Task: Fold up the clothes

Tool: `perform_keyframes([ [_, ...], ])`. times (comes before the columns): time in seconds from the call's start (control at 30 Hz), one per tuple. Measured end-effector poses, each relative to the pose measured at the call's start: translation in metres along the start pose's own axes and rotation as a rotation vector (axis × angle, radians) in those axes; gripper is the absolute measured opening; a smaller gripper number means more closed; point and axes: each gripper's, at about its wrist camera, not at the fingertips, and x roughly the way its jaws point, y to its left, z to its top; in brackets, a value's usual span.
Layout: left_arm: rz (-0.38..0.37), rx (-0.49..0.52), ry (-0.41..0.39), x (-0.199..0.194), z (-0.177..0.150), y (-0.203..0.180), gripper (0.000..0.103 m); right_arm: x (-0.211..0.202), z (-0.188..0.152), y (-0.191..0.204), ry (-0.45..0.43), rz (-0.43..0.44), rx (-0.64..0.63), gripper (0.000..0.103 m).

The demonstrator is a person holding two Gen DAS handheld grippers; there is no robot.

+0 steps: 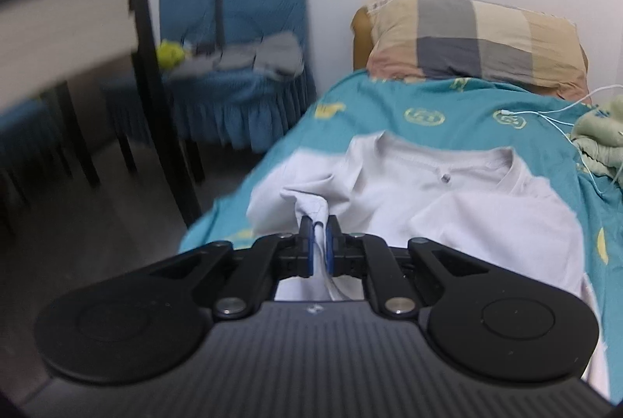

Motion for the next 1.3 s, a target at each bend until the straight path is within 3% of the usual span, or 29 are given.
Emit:
perform_keyframes([
  [0.23, 0.012, 0.053, 0.032, 0.01, -0.007, -0.015, 0.043, 0.015, 0.027, -0.092, -0.032, -0.063, 0.271, 0.007],
  [0.43, 0.012, 0.062, 0.073, 0.03, -0.011, -0.017, 0.043, 0.06, -0.005, -0.15, 0.055, -0.127, 0.441, 0.007],
  [0.57, 0.01, 0.064, 0.094, 0.042, -0.012, -0.018, 0.043, 0.077, -0.025, -0.157, 0.085, -0.115, 0.449, 0.007],
  [0.73, 0.012, 0.063, 0.096, 0.048, -0.011, -0.019, 0.043, 0.06, -0.017, -0.146, 0.101, -0.095, 0.406, 0.011],
  [0.8, 0.008, 0.058, 0.092, 0.046, -0.011, -0.019, 0.043, 0.039, -0.01, -0.142, 0.116, -0.061, 0.417, 0.017],
  [0.87, 0.009, 0.068, 0.084, 0.042, -0.011, -0.021, 0.043, 0.01, -0.006, -0.136, 0.11, -0.028, 0.412, 0.035],
  [0.93, 0.001, 0.069, 0.08, 0.037, -0.014, -0.024, 0.044, -0.03, -0.004, -0.125, 0.078, -0.005, 0.384, 0.059],
  [1.1, -0.045, 0.039, 0.074, 0.019, -0.022, -0.034, 0.044, -0.146, -0.016, -0.095, 0.033, 0.038, 0.293, 0.06],
  [1.3, 0.017, 0.159, 0.039, 0.002, -0.038, -0.056, 0.044, -0.271, -0.059, -0.068, 0.024, 0.045, 0.257, 0.06],
])
